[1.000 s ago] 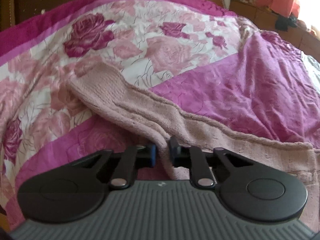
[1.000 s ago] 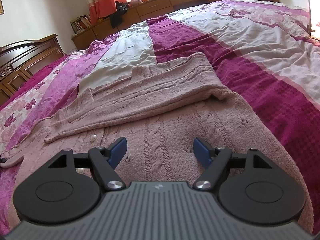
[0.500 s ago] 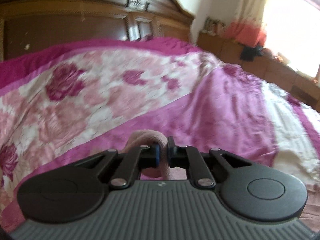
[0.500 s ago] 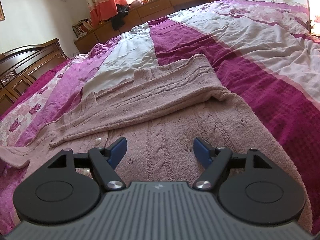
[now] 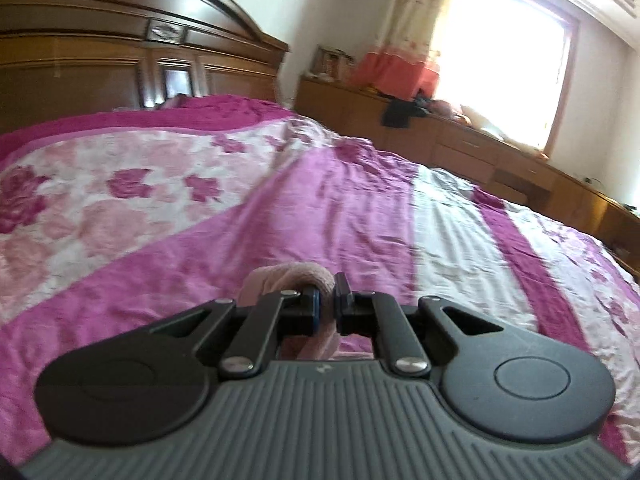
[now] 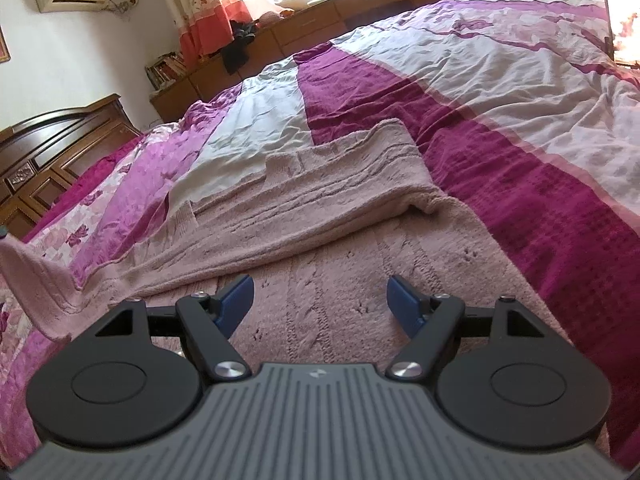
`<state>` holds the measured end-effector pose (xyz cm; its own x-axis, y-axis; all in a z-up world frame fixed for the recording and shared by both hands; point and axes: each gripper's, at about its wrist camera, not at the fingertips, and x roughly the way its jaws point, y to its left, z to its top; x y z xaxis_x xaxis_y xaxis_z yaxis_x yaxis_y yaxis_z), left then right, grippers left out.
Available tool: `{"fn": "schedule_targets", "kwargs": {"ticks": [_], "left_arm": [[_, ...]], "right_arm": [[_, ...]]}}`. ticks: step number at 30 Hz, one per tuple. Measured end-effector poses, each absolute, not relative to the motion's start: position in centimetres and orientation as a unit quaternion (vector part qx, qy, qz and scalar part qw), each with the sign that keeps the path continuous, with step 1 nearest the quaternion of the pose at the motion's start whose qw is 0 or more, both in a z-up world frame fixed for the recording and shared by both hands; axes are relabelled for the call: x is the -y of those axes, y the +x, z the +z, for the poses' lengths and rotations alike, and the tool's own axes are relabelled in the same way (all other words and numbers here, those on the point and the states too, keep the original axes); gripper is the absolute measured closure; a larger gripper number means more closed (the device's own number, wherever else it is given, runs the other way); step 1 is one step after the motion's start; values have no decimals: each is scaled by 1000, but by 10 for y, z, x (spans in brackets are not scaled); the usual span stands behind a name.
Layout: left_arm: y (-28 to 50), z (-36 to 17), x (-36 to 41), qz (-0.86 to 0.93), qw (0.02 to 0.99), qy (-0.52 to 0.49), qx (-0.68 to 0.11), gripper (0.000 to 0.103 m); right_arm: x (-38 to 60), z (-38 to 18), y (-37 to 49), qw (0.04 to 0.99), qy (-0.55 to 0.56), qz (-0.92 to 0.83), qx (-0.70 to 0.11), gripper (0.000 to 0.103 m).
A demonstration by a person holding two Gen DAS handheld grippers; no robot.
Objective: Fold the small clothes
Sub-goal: 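Grasp the side edge with the left tool and fold it toward the buttons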
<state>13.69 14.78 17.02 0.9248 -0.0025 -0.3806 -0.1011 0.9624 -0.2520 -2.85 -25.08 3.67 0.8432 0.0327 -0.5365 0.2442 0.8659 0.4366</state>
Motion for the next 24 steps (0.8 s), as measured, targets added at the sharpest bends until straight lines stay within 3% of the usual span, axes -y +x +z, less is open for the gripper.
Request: {"fn": "schedule_targets", "kwargs": {"ticks": [11, 24], "left_arm": [[151, 147, -55, -39, 964, -132, -225, 94], [134, 61, 26, -99, 939, -61, -325, 94]], "right_arm": [[271, 37, -36, 925, 275, -59, -256, 24], [289, 29, -42, 918, 301, -67, -248, 24]]}}
